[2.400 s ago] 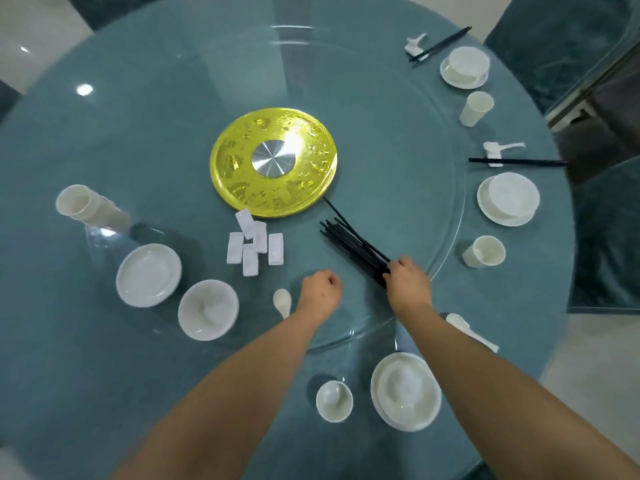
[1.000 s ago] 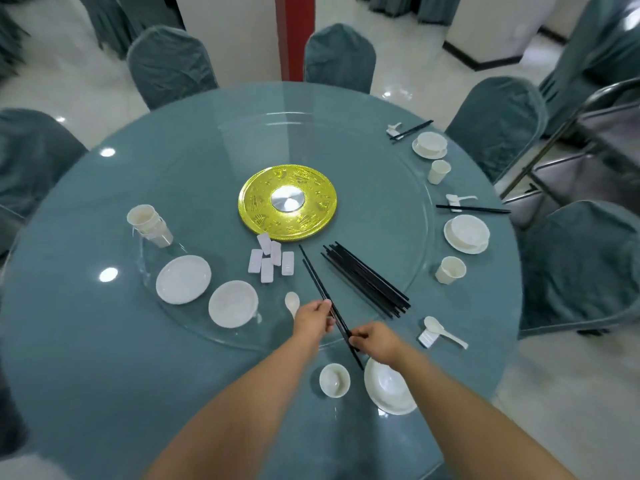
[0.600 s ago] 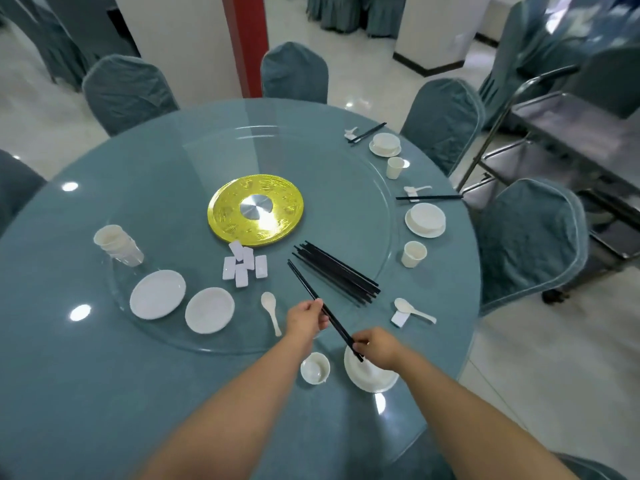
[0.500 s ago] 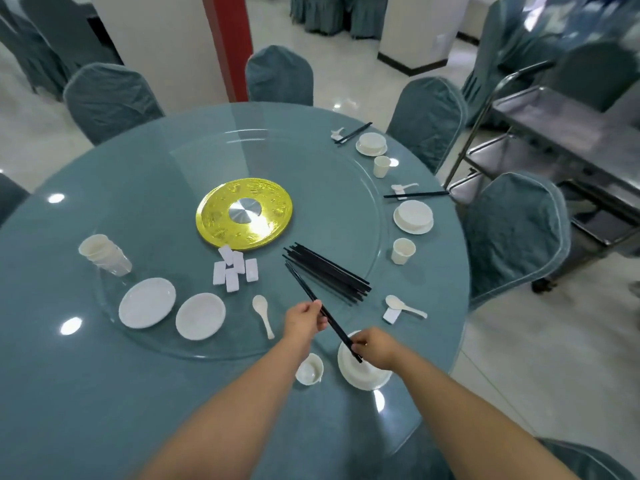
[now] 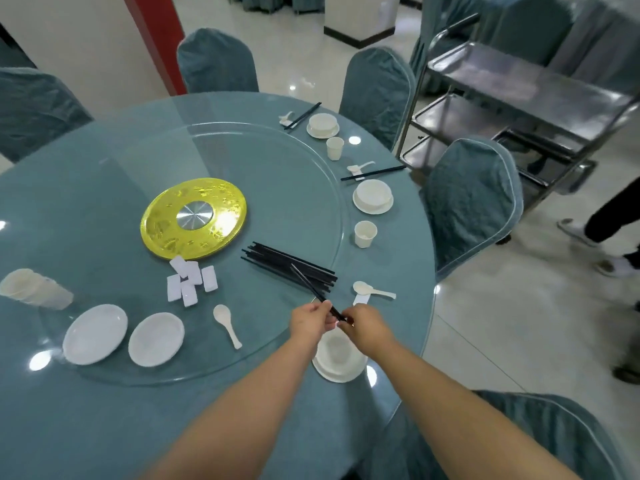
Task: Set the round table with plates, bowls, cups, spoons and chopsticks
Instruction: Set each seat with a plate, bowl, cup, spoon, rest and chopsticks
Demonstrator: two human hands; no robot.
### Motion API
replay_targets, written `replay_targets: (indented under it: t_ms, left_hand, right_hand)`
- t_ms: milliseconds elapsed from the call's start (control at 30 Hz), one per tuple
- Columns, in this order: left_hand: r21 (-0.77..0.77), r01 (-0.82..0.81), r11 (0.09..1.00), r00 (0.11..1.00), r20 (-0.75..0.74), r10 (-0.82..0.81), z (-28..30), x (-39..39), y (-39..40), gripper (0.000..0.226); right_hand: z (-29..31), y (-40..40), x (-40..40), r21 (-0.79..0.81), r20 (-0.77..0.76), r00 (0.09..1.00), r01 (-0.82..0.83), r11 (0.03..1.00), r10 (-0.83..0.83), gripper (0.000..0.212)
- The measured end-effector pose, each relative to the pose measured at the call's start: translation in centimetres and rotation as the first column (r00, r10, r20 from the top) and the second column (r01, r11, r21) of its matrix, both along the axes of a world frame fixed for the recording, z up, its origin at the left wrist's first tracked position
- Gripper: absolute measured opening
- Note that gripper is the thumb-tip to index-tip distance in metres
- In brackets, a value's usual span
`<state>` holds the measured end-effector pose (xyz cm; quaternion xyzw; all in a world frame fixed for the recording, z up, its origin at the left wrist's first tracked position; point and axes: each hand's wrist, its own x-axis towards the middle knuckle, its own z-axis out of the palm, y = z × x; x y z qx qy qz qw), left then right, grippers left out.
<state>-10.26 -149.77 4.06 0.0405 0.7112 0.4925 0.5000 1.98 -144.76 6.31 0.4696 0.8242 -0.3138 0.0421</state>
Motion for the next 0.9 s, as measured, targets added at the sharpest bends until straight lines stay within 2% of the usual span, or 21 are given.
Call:
replay_targets:
  t_ms: [167, 300, 367, 533, 667, 900]
  left_hand:
    - [-0.031, 0.072, 0.997, 0.997, -0.001, -0.072, -0.8, 1.2, 1.9, 0.015]
    - [-0.089, 0.258, 0.962, 0.957, -0.115, -0.267, -1.1, 0.8, 3.2, 0.012]
    - [-0.139, 0.273, 0.952, 0.935, -0.194, -0.296, -1.2, -0.3, 4.1, 0.007]
    - [-0.238, 0.308, 0.921, 0.863, -0.338, -0.376, -1.8, -4.5, 4.7, 0.015]
    - [-0.407, 0.299, 0.863, 0.739, -0.474, -0.479, -2.6, -6.5, 4.0, 0.024]
    - [-0.478, 0.309, 0.822, 0.682, -0.491, -0.542, -3.6, -7.0, 3.9, 0.027]
  right_hand:
    - [-1.5, 1.6, 0.8, -0.021, 0.055, 0.998, 0.039, 0.999, -0.037, 0.021]
    - [-2.7, 3.6, 1.9, -0.025, 0.126, 0.989, 0.075, 0.997, -0.071, 0.020]
    - [-3.7, 4.9, 2.9, -0.038, 0.182, 0.981, 0.080, 0.996, -0.072, 0.020]
    - [-6.2, 7.0, 5.9, -0.038, 0.301, 0.948, 0.124, 0.992, -0.107, 0.022]
    - [-7.8, 7.5, 7.1, -0.035, 0.347, 0.934, 0.109, 0.993, -0.091, 0.024]
    - [-9.4, 8.2, 7.4, 0.007, 0.366, 0.928, 0.077, 0.997, -0.075, 0.025]
